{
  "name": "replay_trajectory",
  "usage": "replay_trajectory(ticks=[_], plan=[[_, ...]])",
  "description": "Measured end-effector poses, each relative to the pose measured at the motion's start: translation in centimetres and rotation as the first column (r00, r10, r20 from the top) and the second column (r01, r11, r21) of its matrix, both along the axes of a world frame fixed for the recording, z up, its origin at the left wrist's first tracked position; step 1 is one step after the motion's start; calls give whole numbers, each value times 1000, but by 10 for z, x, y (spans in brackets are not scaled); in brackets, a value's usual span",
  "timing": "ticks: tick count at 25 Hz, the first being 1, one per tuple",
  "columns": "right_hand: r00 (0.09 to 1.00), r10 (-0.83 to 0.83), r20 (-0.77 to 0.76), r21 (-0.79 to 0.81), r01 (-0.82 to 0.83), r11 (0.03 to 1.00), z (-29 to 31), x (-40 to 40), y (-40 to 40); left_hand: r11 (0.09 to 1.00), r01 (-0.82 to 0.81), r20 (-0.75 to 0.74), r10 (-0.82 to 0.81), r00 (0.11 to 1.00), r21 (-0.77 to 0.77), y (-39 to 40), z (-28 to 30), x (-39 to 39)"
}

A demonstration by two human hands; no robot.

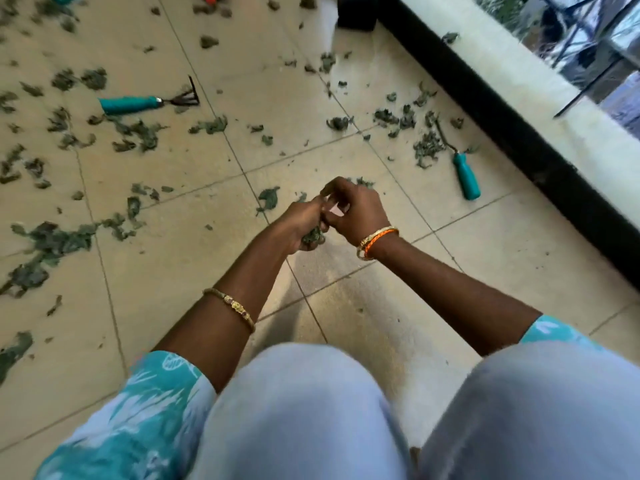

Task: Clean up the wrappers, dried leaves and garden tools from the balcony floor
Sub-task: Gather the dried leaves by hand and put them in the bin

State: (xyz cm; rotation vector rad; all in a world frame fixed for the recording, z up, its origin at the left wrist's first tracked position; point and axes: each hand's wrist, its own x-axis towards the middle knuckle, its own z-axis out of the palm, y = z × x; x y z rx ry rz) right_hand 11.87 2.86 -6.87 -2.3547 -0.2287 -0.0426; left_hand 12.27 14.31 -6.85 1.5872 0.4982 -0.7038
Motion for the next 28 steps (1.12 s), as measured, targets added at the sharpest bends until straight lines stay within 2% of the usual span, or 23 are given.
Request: replay_trajectory(ticks=[3, 5, 8, 11, 14, 18, 20, 21, 22, 23, 24, 25, 26, 28], plan=[[991, -79, -109, -31, 76, 997, 25, 26, -9, 992, -128, -67, 126, 990, -15, 7, 17, 17], [980, -97, -171, -131, 75, 989, 22, 44, -23, 959, -276, -161, 263, 951, -62, 16, 18, 30], [971, -33, -237, -313, -44, 949, -11, 70, -35, 913, -396, -193, 374, 907, -95, 25, 0, 51], [955, 20, -297, -512, -177, 841, -52, 94, -31, 896, -428, -192, 402, 895, -120, 26, -23, 64], [974, 58, -220, -598, -181, 781, -85, 107, -25, 857, -483, -228, 442, 868, -178, 29, -47, 74], [994, 105, -43, -586, -110, 803, -111, 104, -21, 814, -553, -271, 500, 823, -178, 35, -71, 73], [998, 69, -4, -473, -63, 879, -109, 107, -22, 784, -590, -286, 531, 798, -192, 38, -79, 70], [1000, 7, -6, -334, -8, 943, -104, 105, -21, 773, -599, -306, 530, 791, -208, 39, -80, 68], [997, -65, -36, -128, 60, 990, -97, 101, -17, 770, -594, -327, 513, 793, -232, 40, -80, 65], [987, -122, -108, 103, 133, 986, -87, 95, -10, 775, -577, -344, 484, 805, -258, 40, -79, 62], [970, -136, -202, 288, 191, 938, -78, 87, -2, 787, -549, -353, 447, 822, -282, 39, -79, 59], [956, -112, -269, 392, 215, 894, -72, 77, 8, 808, -508, -349, 403, 846, -299, 38, -78, 56], [950, -84, -301, 422, 212, 881, -71, 66, 17, 837, -456, -334, 355, 873, -303, 36, -78, 53], [957, -18, -290, 340, 120, 933, -72, 50, 32, 907, -346, -282, 275, 919, -241, 32, -81, 50]])
